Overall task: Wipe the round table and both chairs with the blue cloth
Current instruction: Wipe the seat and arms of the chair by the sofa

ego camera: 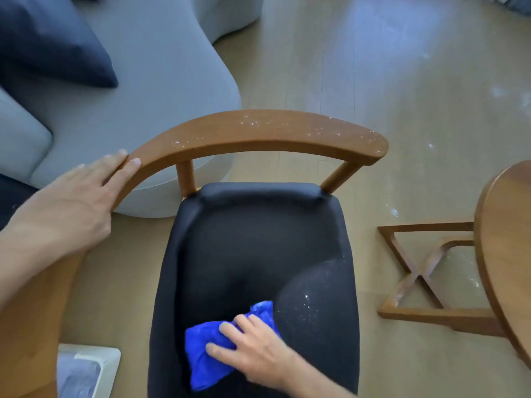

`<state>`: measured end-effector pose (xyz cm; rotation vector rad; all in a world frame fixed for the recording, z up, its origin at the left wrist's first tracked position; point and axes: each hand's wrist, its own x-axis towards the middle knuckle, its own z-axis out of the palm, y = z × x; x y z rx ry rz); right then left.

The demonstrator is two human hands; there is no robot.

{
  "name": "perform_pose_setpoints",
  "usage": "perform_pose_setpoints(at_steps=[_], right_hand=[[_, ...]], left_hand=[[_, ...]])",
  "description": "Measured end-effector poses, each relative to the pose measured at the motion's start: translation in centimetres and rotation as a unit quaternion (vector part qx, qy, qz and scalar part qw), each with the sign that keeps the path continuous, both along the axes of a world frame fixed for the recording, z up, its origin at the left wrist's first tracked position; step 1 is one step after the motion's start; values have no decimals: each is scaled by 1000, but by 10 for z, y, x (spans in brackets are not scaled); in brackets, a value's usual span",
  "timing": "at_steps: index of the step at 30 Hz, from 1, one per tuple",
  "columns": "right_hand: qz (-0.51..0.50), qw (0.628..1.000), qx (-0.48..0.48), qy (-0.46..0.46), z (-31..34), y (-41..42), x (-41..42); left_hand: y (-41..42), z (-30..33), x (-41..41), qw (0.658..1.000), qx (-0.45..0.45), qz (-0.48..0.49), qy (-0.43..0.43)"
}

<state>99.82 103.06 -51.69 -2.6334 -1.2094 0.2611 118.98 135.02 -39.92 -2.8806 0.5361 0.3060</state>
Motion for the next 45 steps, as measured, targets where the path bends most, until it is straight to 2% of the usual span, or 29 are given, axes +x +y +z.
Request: perform_pose_setpoints(at_steps=[1,2,3,4,6,7,9,11,12,14,16,19,20,21,22,23,25,27,28,31,34,36,38,39,40,41,42,43,45], right_hand=[[8,999,11,-39,4,-23,22],[-38,997,21,-71,8,-48,48],[-132,986,25,-95,10,-73,76],[-249,962,30,-104,11,-95,103],[-449,891,6,-66,11,-122,137],[-502,864,1,-35,7,-122,143],[-547,837,9,-26,4,-102,133],[-522,851,20,-56,0,-75,91],[-479,875,28,-65,-5,-60,58],[-350,934,40,-55,-8,-26,-18],[-234,972,25,-25,-8,-9,-70],[-23,999,-9,-43,1,-34,-49],[27,998,-25,-49,6,-52,-22],[26,997,-32,-65,12,-72,7],[-38,995,-30,-84,17,-93,37],[-149,985,-24,-87,20,-110,63],[-385,922,-10,-43,23,-133,92],[-514,858,8,0,18,-124,87],[-530,848,9,-3,17,-112,76],[-416,909,15,-17,10,-74,12],[-202,979,13,34,12,-42,-45],[-56,995,-29,78,21,-36,-56],[70,992,-86,53,31,-46,-44],[91,991,-89,38,35,-57,-31],[71,995,-72,25,36,-73,-14],[4,999,-51,8,37,-89,6],[-104,994,-31,-10,35,-103,29],[-240,971,-16,-14,34,-113,52],[-492,869,2,49,29,-115,85]], left_hand=[[-5,4,-1,1000,12,-1,-3],[-9,7,-3,1000,17,-6,-9],[-11,10,-5,1000,16,-11,-17],[-13,12,-6,1000,13,-12,-21],[-17,19,-7,999,13,-19,-23],[-17,21,-7,999,11,-22,-26],[-18,24,-7,1000,-3,-7,-21],[-22,26,-9,1000,-15,12,-9],[-23,27,-9,1000,-18,19,-3],[-24,31,-9,999,-20,28,6],[-25,34,-9,999,-16,29,11],[-26,38,-9,999,6,30,15],[-27,38,-9,999,12,29,13],[-28,38,-9,999,16,29,12],[-28,38,-9,999,19,30,9],[-28,38,-9,999,22,32,6],[-28,37,-9,999,25,31,2],[-28,35,-8,999,20,30,-3],[-28,35,-8,999,18,32,-5],[-30,35,-10,999,25,34,-9],[-31,41,-14,999,21,42,-10],[-26,46,-22,998,38,44,-10],[-18,49,-34,997,68,31,-12],[-14,50,-40,997,73,31,-14],[-12,52,-44,997,71,37,-15],[-11,52,-46,997,66,44,-15],[-11,52,-46,997,60,49,-15],[-11,51,-44,997,51,52,-15],[-11,50,-41,998,20,51,-25]])
